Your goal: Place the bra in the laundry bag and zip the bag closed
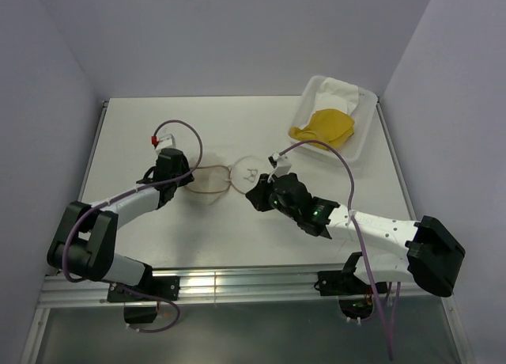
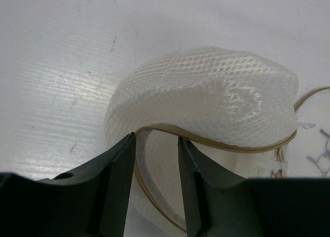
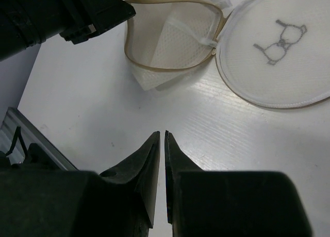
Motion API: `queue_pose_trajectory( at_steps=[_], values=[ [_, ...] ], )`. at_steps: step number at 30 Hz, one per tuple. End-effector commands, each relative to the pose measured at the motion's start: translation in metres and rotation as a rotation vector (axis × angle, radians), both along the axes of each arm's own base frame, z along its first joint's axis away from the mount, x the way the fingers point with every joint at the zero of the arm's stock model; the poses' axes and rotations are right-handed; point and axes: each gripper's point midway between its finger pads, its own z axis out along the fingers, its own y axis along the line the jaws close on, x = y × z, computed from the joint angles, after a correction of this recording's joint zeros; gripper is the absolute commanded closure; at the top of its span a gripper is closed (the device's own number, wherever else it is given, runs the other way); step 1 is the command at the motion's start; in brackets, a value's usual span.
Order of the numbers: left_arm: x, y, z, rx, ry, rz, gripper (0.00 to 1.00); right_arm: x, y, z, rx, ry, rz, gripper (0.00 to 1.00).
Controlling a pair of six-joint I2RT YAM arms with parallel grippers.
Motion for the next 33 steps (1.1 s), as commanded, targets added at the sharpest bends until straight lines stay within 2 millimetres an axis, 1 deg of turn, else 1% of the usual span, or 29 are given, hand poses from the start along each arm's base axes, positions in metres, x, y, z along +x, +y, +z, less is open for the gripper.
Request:
queue_pose_trajectory(
  at_steps=[1, 2, 3, 5, 7, 9, 10, 12, 13, 15, 16, 17, 18, 19, 20, 21, 23, 24, 25, 26, 27, 28, 29, 30, 31, 32, 33],
  values=[
    [0.013, -0.007, 0.006, -0.012, -0.074, -0.036, 0.56, 0.005, 0.009, 0.026, 0.038, -0.055, 0.009, 0.85],
    [0.013, -0.005, 0.003, -0.007, -0.07, -0.031, 0.56, 0.004, 0.009, 0.025, 0.037, -0.053, 0.01, 0.85],
    [0.012, -0.004, -0.004, 0.001, -0.056, -0.032, 0.56, 0.003, 0.009, 0.025, 0.036, -0.053, 0.01, 0.85],
    [0.013, -0.003, -0.004, 0.001, -0.065, -0.023, 0.58, 0.003, 0.009, 0.024, 0.036, -0.051, 0.009, 0.85],
    [0.011, -0.002, -0.007, 0.0, -0.063, -0.016, 0.58, 0.003, 0.008, 0.025, 0.035, -0.051, 0.008, 0.85],
    [0.011, 0.002, -0.009, 0.008, -0.052, 0.012, 0.53, 0.001, 0.007, 0.027, 0.038, -0.054, 0.012, 0.85],
    [0.01, 0.003, -0.011, 0.011, -0.047, 0.015, 0.47, 0.001, 0.006, 0.026, 0.036, -0.054, 0.009, 0.85],
    [0.011, 0.003, -0.01, 0.01, -0.049, 0.019, 0.48, 0.0, 0.005, 0.028, 0.04, -0.056, 0.008, 0.85],
    [0.01, 0.004, -0.011, 0.01, -0.045, 0.024, 0.54, 0.0, 0.005, 0.028, 0.041, -0.057, 0.007, 0.85],
    [0.012, 0.004, -0.01, 0.009, -0.046, 0.025, 0.59, 0.0, 0.005, 0.029, 0.042, -0.058, 0.007, 0.85],
    [0.01, 0.005, -0.013, 0.013, -0.036, 0.031, 0.78, 0.0, 0.005, 0.029, 0.043, -0.056, 0.008, 0.85],
    [0.01, 0.006, -0.013, 0.013, -0.036, 0.039, 0.87, -0.001, 0.005, 0.03, 0.044, -0.056, 0.009, 0.85],
    [0.009, 0.007, -0.012, 0.014, -0.037, 0.044, 0.92, 0.0, 0.004, 0.029, 0.043, -0.055, 0.006, 0.85],
    [0.008, 0.007, -0.01, 0.011, -0.04, 0.045, 0.98, -0.001, 0.004, 0.028, 0.04, -0.054, 0.006, 0.85],
    [0.007, 0.008, -0.009, 0.006, -0.04, 0.049, 1.0, -0.001, 0.004, 0.028, 0.041, -0.053, 0.007, 0.85],
    [0.006, 0.009, -0.002, 0.002, -0.056, 0.058, 1.0, 0.0, 0.004, 0.027, 0.039, -0.053, 0.004, 0.85],
    [0.001, 0.01, 0.004, -0.01, -0.057, 0.066, 1.0, 0.001, 0.005, 0.023, 0.025, -0.048, 0.003, 0.85],
    [-0.002, 0.011, 0.016, -0.034, -0.084, 0.073, 1.0, 0.002, 0.005, 0.022, 0.021, -0.046, -0.002, 0.84],
    [-0.005, 0.011, 0.021, -0.043, -0.091, 0.074, 1.0, 0.003, 0.004, 0.019, 0.008, -0.042, -0.006, 0.82],
    [-0.012, 0.012, 0.021, -0.046, -0.073, 0.074, 1.0, 0.005, 0.005, 0.015, -0.005, -0.036, -0.01, 0.79],
    [-0.014, 0.011, 0.028, -0.057, -0.081, 0.072, 1.0, 0.007, 0.006, 0.016, -0.008, -0.039, -0.015, 0.76],
    [-0.017, 0.009, 0.042, -0.082, -0.106, 0.059, 1.0, 0.008, 0.006, 0.014, -0.018, -0.037, -0.018, 0.7],
    [-0.023, 0.008, 0.044, -0.093, -0.092, 0.049, 1.0, 0.01, 0.008, 0.008, -0.04, -0.027, -0.02, 0.67],
    [-0.026, 0.005, 0.057, -0.118, -0.119, 0.037, 1.0, 0.014, 0.011, 0.012, -0.044, -0.032, -0.024, 0.65],
    [-0.031, 0.004, 0.057, -0.127, -0.102, 0.025, 1.0, 0.018, 0.01, 0.012, -0.06, -0.036, -0.04, 0.61],
    [-0.035, 0.0, 0.06, -0.142, -0.092, 0.006, 1.0, 0.023, 0.01, 0.004, -0.093, -0.032, -0.048, 0.58],
    [-0.04, 0.0, 0.065, -0.146, -0.08, 0.003, 1.0, 0.03, 0.014, 0.01, -0.096, -0.043, -0.059, 0.56]
  ],
)
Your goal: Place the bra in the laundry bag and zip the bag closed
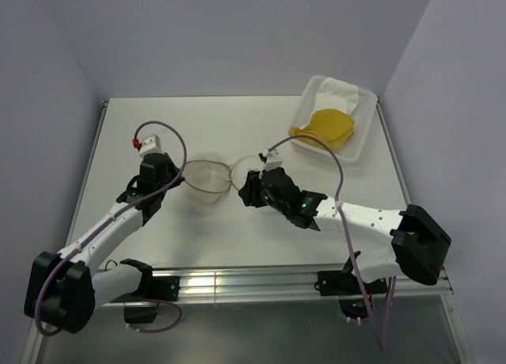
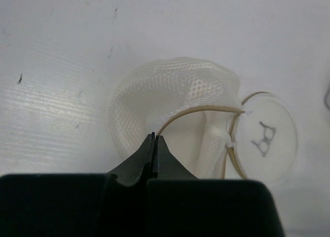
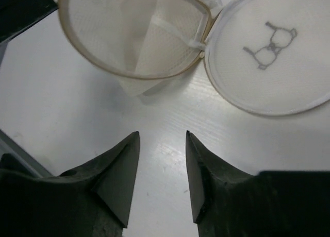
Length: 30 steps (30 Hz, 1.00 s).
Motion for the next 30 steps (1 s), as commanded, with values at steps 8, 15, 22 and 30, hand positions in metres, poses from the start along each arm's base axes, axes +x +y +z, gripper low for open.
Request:
queue_pose_trajectory(
  at_steps=[8, 15, 22, 30],
  values=[
    [-0.034, -0.017, 0.037, -0.104, 0.057, -0.101, 1.0, 0.073, -0.005, -0.025, -0.195, 0.01, -0.157, 0.44],
    [-0.046, -0.022, 0.069, -0.159, 0.008, -0.143, 1.0, 0.075, 0.022, -0.082, -0.266, 0.144, -0.072, 0.53],
    [-0.053, -0.012, 0.082, -0.143, -0.025, -0.118, 1.0, 0.047, 0.057, -0.092, -0.227, 0.17, 0.063, 0.63],
    [-0.071, -0.022, 0.117, -0.204, -0.113, -0.202, 1.0, 0.051, 0.042, -0.014, -0.188, 0.021, 0.093, 0.55]
  ],
)
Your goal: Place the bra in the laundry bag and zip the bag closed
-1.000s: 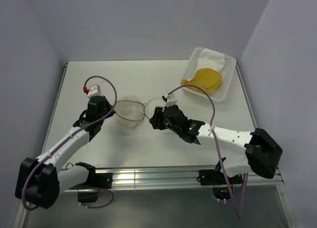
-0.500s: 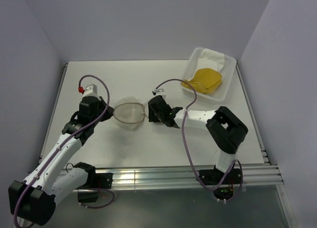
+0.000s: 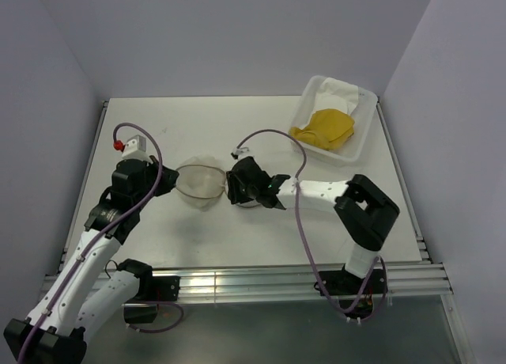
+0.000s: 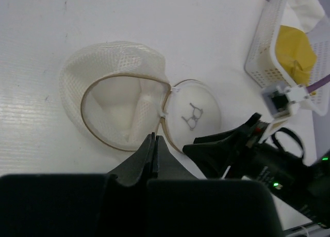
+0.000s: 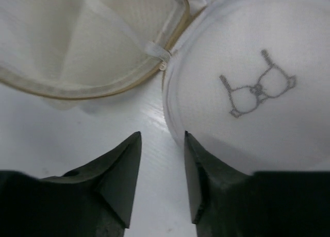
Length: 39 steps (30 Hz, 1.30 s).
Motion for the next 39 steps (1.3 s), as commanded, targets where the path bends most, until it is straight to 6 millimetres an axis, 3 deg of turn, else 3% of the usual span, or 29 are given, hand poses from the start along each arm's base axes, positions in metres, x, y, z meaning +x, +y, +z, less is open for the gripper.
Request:
queue_pose_trajectory(
  at_steps=[1, 3, 4, 6, 7, 8, 11, 13, 14, 15, 16, 17, 19, 21, 25, 28, 30, 33, 34, 35, 36, 37, 38, 39],
  values=[
    [-0.008, -0.008, 0.035, -0.043, -0.073, -0.057, 1.0, 0.014, -0.006, 0.099, 0.123, -0.183, 0.019, 0.51],
    [-0.011, -0.012, 0.049, -0.047, -0.102, -0.094, 1.0, 0.023, -0.029, 0.115, 0.115, -0.203, -0.017, 0.4],
    [-0.013, -0.014, 0.055, -0.039, -0.116, -0.117, 1.0, 0.034, -0.049, 0.135, 0.139, -0.236, -0.064, 0.38],
    [-0.019, -0.022, 0.06, -0.049, -0.127, -0.18, 0.97, 0.043, -0.082, 0.151, 0.138, -0.268, -0.134, 0.39],
    [-0.021, -0.026, 0.063, -0.045, -0.139, -0.211, 0.95, 0.051, -0.099, 0.154, 0.125, -0.279, -0.184, 0.41],
    [-0.025, -0.029, 0.066, -0.048, -0.153, -0.239, 0.94, 0.07, -0.133, 0.155, 0.102, -0.291, -0.289, 0.5],
    [-0.039, -0.043, 0.065, -0.067, -0.162, -0.355, 0.84, 0.091, -0.192, 0.165, 0.033, -0.315, -0.447, 0.71],
    [-0.047, -0.049, 0.059, -0.065, -0.164, -0.415, 0.77, 0.1, -0.221, 0.158, -0.076, -0.302, -0.5, 0.75],
    [-0.051, -0.05, 0.059, -0.061, -0.173, -0.435, 0.74, 0.108, -0.227, 0.168, -0.095, -0.317, -0.497, 0.73],
    [-0.054, -0.051, 0.057, -0.057, -0.179, -0.452, 0.68, 0.112, -0.244, 0.148, -0.186, -0.248, -0.459, 0.7],
    [-0.058, -0.053, 0.051, -0.048, -0.177, -0.483, 0.66, 0.117, -0.253, 0.144, -0.224, -0.213, -0.459, 0.68],
    [-0.062, -0.054, 0.052, -0.048, -0.195, -0.497, 0.64, 0.128, -0.261, 0.159, -0.239, -0.221, -0.472, 0.61],
    [-0.064, -0.055, 0.044, -0.052, -0.202, -0.511, 0.6, 0.14, -0.28, 0.144, -0.306, -0.178, -0.483, 0.51],
    [-0.066, -0.057, 0.046, -0.065, -0.244, -0.518, 0.59, 0.149, -0.285, 0.139, -0.32, -0.166, -0.461, 0.43],
    [-0.071, -0.059, 0.044, -0.075, -0.248, -0.543, 0.58, 0.159, -0.277, 0.123, -0.273, -0.125, -0.39, 0.39],
    [-0.073, -0.059, 0.043, -0.07, -0.244, -0.548, 0.59, 0.162, -0.273, 0.106, -0.264, -0.088, -0.382, 0.45],
    [-0.074, -0.058, 0.042, -0.073, -0.244, -0.548, 0.59, 0.166, -0.273, 0.102, -0.253, -0.086, -0.399, 0.53],
    [-0.076, -0.056, 0.043, -0.076, -0.26, -0.532, 0.58, 0.167, -0.267, 0.103, -0.218, -0.094, -0.395, 0.57],
    [-0.076, -0.055, 0.043, -0.076, -0.263, -0.527, 0.59, 0.167, -0.266, 0.102, -0.212, -0.091, -0.393, 0.6],
    [-0.076, -0.055, 0.044, -0.075, -0.266, -0.524, 0.58, 0.168, -0.265, 0.103, -0.2, -0.093, -0.395, 0.76],
    [-0.076, -0.054, 0.044, -0.074, -0.264, -0.521, 0.59, 0.169, -0.265, 0.108, -0.193, -0.108, -0.406, 0.83],
    [-0.075, -0.054, 0.044, -0.072, -0.263, -0.515, 0.59, 0.168, -0.266, 0.109, -0.191, -0.118, -0.421, 0.96],
    [-0.075, -0.053, 0.043, -0.071, -0.262, -0.512, 0.59, 0.168, -0.266, 0.113, -0.174, -0.136, -0.436, 1.0],
    [-0.074, -0.053, 0.042, -0.073, -0.259, -0.508, 0.59, 0.17, -0.265, 0.14, -0.127, -0.219, -0.451, 1.0]
  ],
)
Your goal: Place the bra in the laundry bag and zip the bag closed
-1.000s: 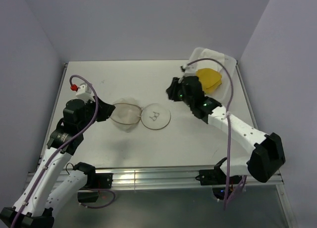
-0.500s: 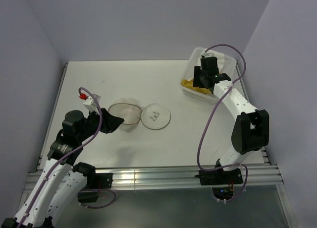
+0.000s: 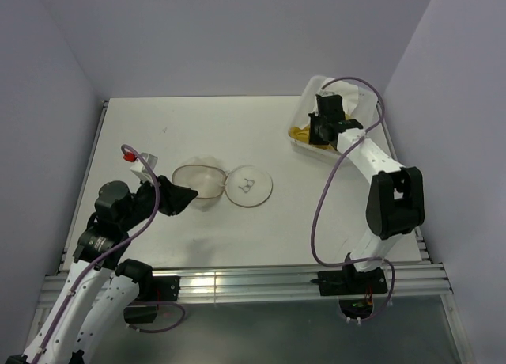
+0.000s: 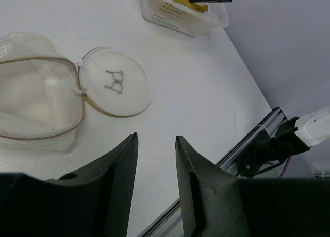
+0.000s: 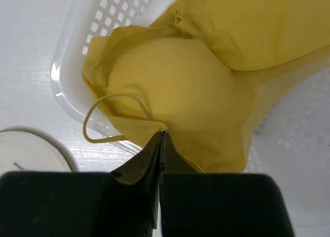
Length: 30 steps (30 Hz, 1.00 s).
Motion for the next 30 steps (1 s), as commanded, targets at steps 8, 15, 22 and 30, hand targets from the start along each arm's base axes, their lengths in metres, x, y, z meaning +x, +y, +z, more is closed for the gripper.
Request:
queue_pose_trajectory(
  at_steps=[8, 15, 22, 30],
  values=[
    [0.006, 0.001, 0.005, 0.0, -0.029, 0.01, 0.59, -0.061, 0.021, 0.148, 0.249, -0.485, 0.013, 1.0],
    [0.006, 0.001, 0.004, 0.001, -0.028, 0.012, 0.59, -0.182, 0.056, 0.183, 0.459, -0.582, 0.215, 1.0],
    [0.008, -0.004, 0.001, -0.009, -0.002, -0.003, 0.49, -0.267, 0.093, 0.028, 0.567, -0.115, 0.267, 0.95],
    [0.005, -0.031, -0.014, -0.084, 0.099, -0.095, 0.37, -0.307, 0.102, 0.002, 0.675, -0.046, 0.3, 0.29]
  ],
)
